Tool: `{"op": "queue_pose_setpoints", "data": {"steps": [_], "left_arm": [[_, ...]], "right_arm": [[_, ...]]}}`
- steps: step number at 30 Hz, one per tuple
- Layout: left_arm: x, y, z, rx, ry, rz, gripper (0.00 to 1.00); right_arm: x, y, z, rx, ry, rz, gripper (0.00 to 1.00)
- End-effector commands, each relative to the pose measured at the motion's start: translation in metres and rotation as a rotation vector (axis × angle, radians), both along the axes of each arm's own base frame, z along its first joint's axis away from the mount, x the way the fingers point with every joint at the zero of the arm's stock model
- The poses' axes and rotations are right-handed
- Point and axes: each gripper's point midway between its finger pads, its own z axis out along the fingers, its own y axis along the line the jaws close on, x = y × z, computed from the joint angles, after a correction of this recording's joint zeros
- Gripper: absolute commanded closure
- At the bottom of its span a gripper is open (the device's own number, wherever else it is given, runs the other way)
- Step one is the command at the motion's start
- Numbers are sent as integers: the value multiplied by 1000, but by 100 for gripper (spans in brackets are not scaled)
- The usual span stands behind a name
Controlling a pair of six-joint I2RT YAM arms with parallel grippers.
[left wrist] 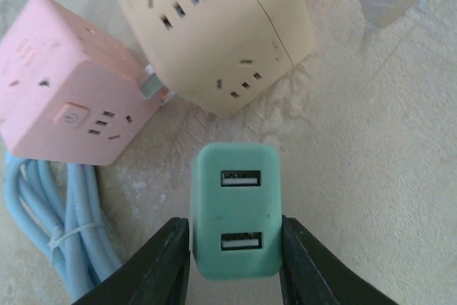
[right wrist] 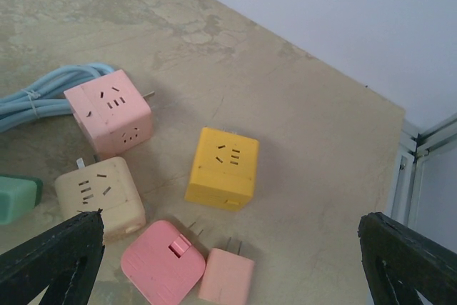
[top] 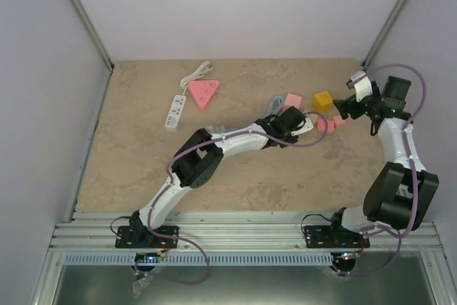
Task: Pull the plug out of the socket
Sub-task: Place the plug at the center of the board.
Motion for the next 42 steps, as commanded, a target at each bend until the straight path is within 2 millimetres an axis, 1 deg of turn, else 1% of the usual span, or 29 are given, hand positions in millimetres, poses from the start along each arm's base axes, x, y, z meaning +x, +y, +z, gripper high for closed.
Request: {"op": "queue_pose_setpoints", "data": {"steps": [1,3,9,12,14,15,16,17,19,20,22,27,32,35,38,40,42], "left_arm": [[-2,-3,-22,24,16,11,60],[-4,-3,-25,28,20,9,54],[-7,-3,-28,24,39,8,51],[-10,-5,-28,15,55,4,47],[-12,-7,-24,2,70,-1,42],[-13,-8,-22,-3,77,-6,35],[-14,-8,-19,-11,83,-7,32],[-15,-9,-15,-19,87,-9,24],[-18,-11,-6,-35,94,-16,2],[-20,-11,-1,-42,98,-20,0],[-23,-10,10,-56,101,-26,0],[-31,-3,45,-97,95,-41,0],[-37,14,90,-139,31,-39,0],[-34,34,116,-154,-24,-20,0],[-23,59,139,-193,-42,21,0],[-12,79,153,-214,-44,59,0],[0,102,160,-226,-39,95,0]], "right_arm": [[-3,2,7,12,-28,14,2],[-3,2,7,13,-27,14,2],[-3,3,3,20,-18,23,2],[-3,4,4,22,-19,24,2],[-3,4,4,21,-21,24,2],[-3,4,5,20,-23,24,2],[-3,4,4,21,-21,24,2],[-3,4,5,22,-22,26,2],[-4,6,5,25,-21,34,2],[-4,7,4,28,-20,40,2],[-5,8,4,32,-19,50,2],[-6,11,2,35,-15,66,2],[-8,17,-1,69,-2,90,2],[-5,15,-2,100,27,70,2],[-3,20,0,102,27,78,2],[-4,29,0,97,20,107,2],[-6,43,2,87,12,155,2]]}}
